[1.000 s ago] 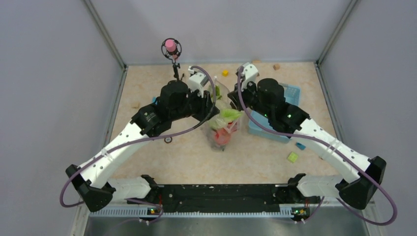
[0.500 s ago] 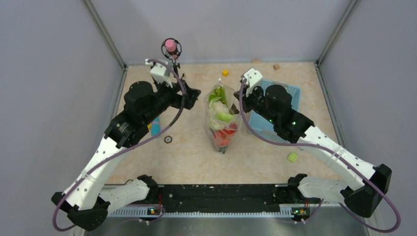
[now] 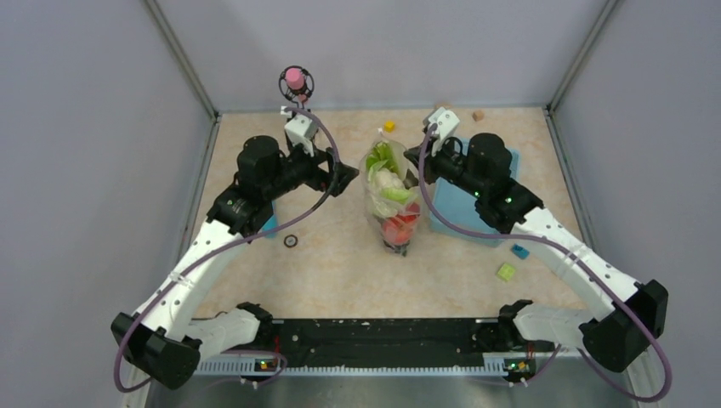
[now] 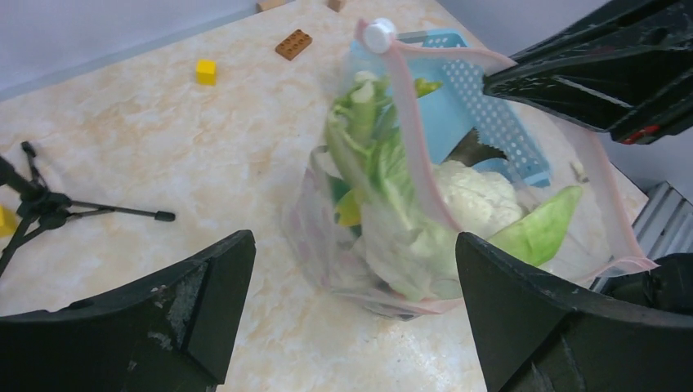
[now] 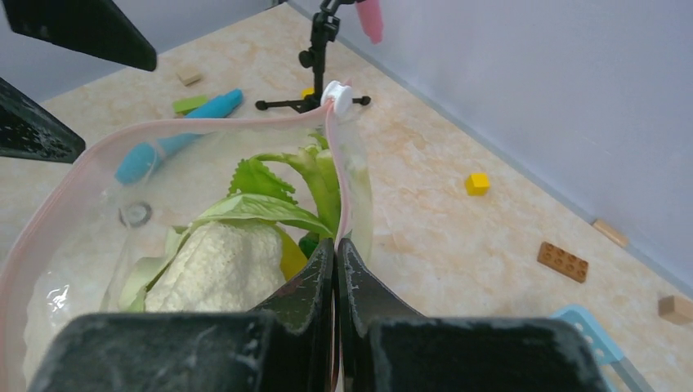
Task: Place the food in the zip-top bag and seal the zipper
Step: Adjust the zipper food storage bag at the center of the board.
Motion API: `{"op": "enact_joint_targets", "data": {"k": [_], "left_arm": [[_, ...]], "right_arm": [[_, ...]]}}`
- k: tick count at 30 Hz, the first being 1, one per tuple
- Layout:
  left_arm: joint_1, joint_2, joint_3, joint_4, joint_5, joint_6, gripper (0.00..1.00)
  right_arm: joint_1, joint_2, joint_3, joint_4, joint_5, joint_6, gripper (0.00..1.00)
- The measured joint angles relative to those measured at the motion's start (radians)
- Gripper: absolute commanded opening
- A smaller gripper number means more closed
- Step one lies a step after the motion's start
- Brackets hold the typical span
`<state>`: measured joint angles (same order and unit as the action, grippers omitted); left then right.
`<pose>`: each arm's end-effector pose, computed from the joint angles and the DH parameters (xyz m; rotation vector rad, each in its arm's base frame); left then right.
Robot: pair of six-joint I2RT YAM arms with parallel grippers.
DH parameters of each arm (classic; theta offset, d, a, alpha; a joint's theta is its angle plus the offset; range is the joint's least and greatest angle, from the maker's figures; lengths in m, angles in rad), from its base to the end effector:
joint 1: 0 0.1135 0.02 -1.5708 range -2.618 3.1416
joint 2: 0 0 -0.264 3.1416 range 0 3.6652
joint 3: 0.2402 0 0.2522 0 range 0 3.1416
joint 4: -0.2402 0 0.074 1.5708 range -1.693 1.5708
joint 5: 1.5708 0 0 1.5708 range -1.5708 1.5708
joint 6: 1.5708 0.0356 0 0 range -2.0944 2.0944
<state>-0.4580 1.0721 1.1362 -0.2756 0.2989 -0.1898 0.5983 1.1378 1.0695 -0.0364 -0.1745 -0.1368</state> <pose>0.2106 -0.1155 0.3982 0.4625 1.7728 -0.7274 0.2165 0.1550 0.3849 -0.7326 1.5316 0.4927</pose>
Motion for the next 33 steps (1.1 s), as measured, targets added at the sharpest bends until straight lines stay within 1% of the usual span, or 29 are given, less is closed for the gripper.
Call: {"op": "enact_joint_targets", "data": {"k": [6, 10, 16, 22, 26, 30, 33], "left_arm": [[0.0, 0.067, -0.013, 0.054, 0.055, 0.036, 0.98], [0.0, 0.083, -0.046, 0.095, 0.079, 0.069, 0.98], [0.0, 0.083, -0.081, 0.178, 0.19, 0.103, 0.97], [0.0, 0.122, -0.08, 0.254, 0.332, 0.077, 0.96], [-0.002, 0.163, -0.08, 0.285, 0.416, 0.017, 0.96], [-0.048, 0.159, -0.08, 0.292, 0.431, -0.003, 0.97], [-0.094, 0.114, -0.081, 0.236, 0.38, 0.014, 0.97]], "right_arm": [[-0.014, 0.101, 0.045, 0.043, -0.123, 0.005, 0.0], [-0.041, 0.164, 0.082, 0.068, -0.223, 0.01, 0.0], [-0.079, 0.253, 0.138, 0.105, -0.367, 0.012, 0.0], [-0.08, 0.344, 0.219, 0.119, -0.495, 0.009, 0.0], [-0.08, 0.407, 0.261, 0.135, -0.577, 0.019, 0.0], [-0.08, 0.435, 0.279, 0.148, -0.634, 0.027, 0.0], [-0.08, 0.436, 0.281, 0.148, -0.659, 0.014, 0.0]]}}
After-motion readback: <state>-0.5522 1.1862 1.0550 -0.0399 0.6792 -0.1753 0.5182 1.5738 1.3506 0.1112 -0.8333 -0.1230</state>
